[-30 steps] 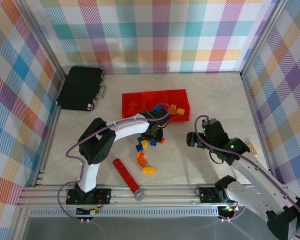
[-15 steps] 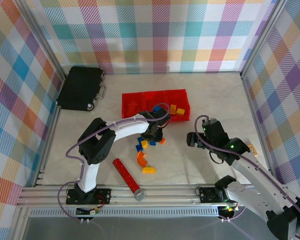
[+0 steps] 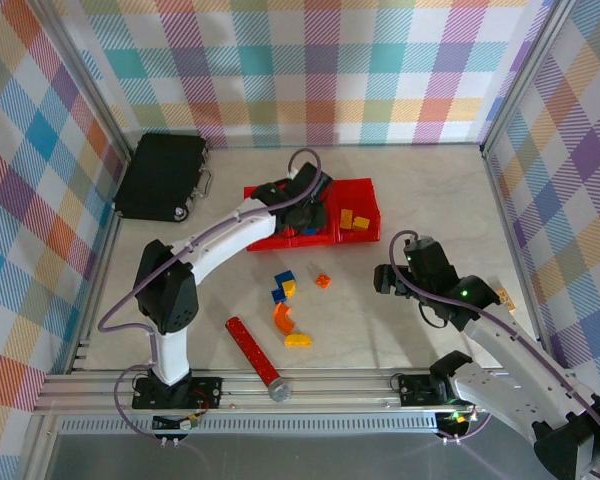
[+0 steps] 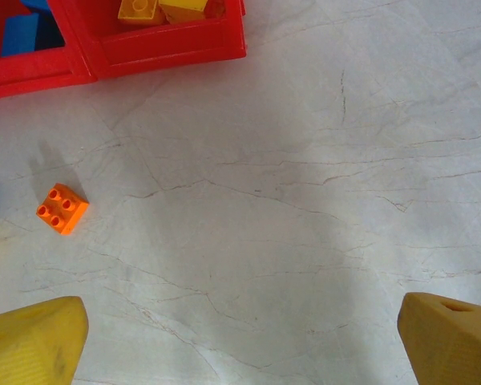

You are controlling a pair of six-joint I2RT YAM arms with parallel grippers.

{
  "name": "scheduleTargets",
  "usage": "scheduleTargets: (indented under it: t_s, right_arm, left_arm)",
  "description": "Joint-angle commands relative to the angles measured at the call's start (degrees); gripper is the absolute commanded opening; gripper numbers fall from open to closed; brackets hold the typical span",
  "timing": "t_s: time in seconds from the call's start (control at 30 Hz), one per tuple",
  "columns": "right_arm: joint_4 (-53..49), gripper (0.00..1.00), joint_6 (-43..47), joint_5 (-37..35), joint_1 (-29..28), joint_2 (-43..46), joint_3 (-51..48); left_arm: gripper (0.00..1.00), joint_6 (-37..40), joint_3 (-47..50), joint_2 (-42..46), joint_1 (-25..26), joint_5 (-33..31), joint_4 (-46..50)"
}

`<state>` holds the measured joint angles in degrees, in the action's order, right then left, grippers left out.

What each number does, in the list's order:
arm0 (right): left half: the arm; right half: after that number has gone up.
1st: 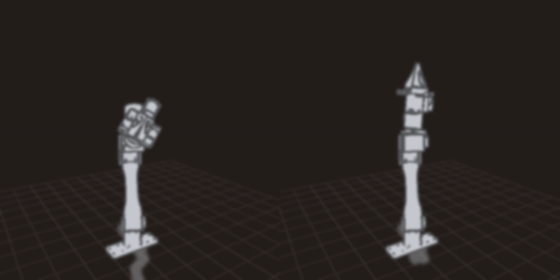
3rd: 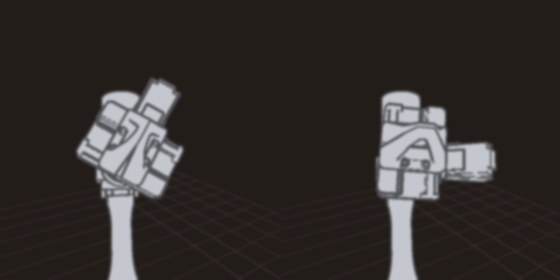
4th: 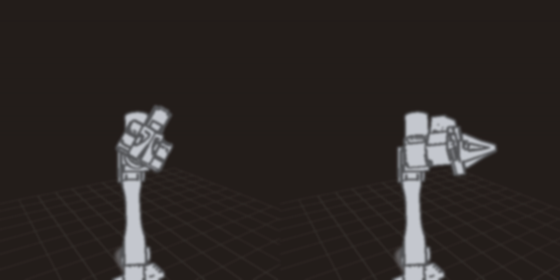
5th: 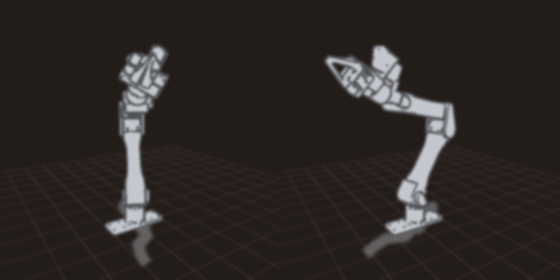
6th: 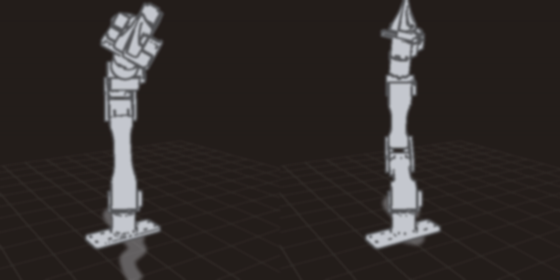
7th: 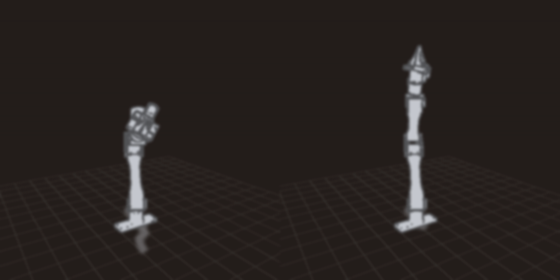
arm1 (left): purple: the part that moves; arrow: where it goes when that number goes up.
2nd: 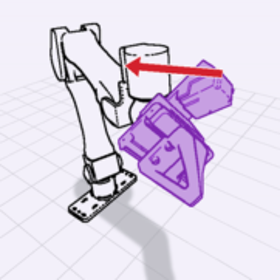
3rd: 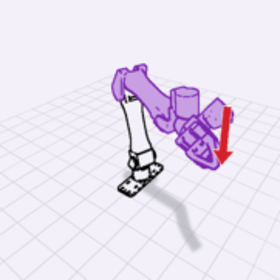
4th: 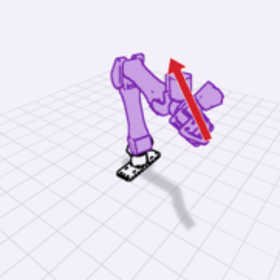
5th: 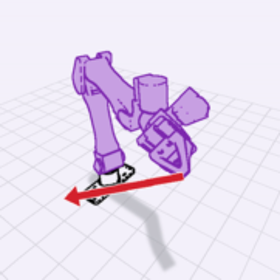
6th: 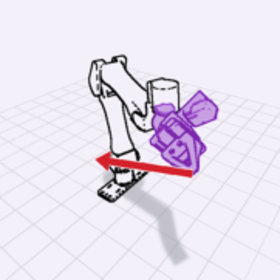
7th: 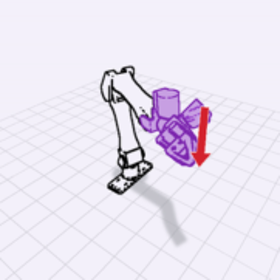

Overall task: Sort the legos into containers by color
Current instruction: Pick up the lego from the center of the table, then place the lego in the container.

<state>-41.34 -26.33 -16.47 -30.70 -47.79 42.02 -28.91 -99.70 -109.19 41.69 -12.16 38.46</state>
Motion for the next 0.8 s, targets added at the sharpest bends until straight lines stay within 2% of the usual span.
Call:
scheduleTargets:
  t_s: [0.0, 0.17, 0.5, 0.77]
  right_arm:
    - [-0.67, 0.99, 0.57, -0.08, 0.38, 0.03, 1.19]
    - [-0.76, 0.99, 0.84, 0.38, 0.37, -0.36, 1.41]
    - [-0.9, 0.99, 0.86, 0.91, 0.39, -0.67, 1.93]
    - [-1.22, 0.99, 1.07, 0.78, 0.46, -0.58, 2.19]
  left_arm:
    - [0.22, 2.75, -4.9, -5.43, -2.03, -0.47, -1.1]
    - [0.21, 3.57, -13.49, -13.14, -4.24, 1.21, -0.49]
    - [0.24, 5.43, -21.3, -21.6, -6.3, -2.68, -1.02]
    - [0.36, 8.36, -24.21, -22.96, -7.33, -2.98, -0.69]
